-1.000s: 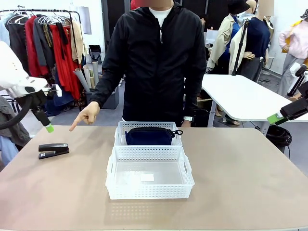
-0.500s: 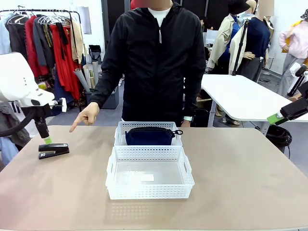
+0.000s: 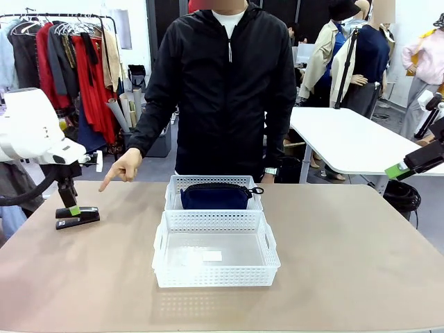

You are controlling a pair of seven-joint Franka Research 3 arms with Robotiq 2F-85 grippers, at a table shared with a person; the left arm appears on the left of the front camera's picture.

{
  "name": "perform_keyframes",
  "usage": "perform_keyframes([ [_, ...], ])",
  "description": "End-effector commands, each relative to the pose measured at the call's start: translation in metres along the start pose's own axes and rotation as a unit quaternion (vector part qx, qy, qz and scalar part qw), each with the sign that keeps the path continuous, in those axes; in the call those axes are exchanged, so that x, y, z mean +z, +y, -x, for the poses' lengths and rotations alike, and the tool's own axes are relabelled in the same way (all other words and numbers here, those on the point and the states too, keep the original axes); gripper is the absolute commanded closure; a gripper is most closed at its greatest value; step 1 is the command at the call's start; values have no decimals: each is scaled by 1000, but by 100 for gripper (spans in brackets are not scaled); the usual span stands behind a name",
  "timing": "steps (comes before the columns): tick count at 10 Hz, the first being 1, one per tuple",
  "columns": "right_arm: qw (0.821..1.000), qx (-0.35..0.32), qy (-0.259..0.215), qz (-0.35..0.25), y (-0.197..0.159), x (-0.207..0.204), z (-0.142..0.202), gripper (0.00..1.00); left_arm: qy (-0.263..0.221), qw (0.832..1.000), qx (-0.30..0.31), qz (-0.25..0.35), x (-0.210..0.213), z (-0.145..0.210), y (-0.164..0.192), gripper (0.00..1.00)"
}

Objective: Distribute items into two baskets.
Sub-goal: Pick up the Stapler that the person points to.

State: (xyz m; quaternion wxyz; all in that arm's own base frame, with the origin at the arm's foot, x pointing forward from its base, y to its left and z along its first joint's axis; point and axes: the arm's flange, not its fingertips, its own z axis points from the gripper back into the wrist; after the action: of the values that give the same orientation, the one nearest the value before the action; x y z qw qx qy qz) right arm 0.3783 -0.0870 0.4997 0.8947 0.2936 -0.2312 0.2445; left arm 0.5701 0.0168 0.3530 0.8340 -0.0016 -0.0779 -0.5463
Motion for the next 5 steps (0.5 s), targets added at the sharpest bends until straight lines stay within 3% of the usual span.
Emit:
perform_keyframes([
  [1,1000,2,-2,2,-1,-1,-1,0,12,1000,-17,4,-10,3,0,0],
  [5,1000,2,-2,2,-1,-1,-1,0,7,1000,-24,7,-27,-1,-3,0],
])
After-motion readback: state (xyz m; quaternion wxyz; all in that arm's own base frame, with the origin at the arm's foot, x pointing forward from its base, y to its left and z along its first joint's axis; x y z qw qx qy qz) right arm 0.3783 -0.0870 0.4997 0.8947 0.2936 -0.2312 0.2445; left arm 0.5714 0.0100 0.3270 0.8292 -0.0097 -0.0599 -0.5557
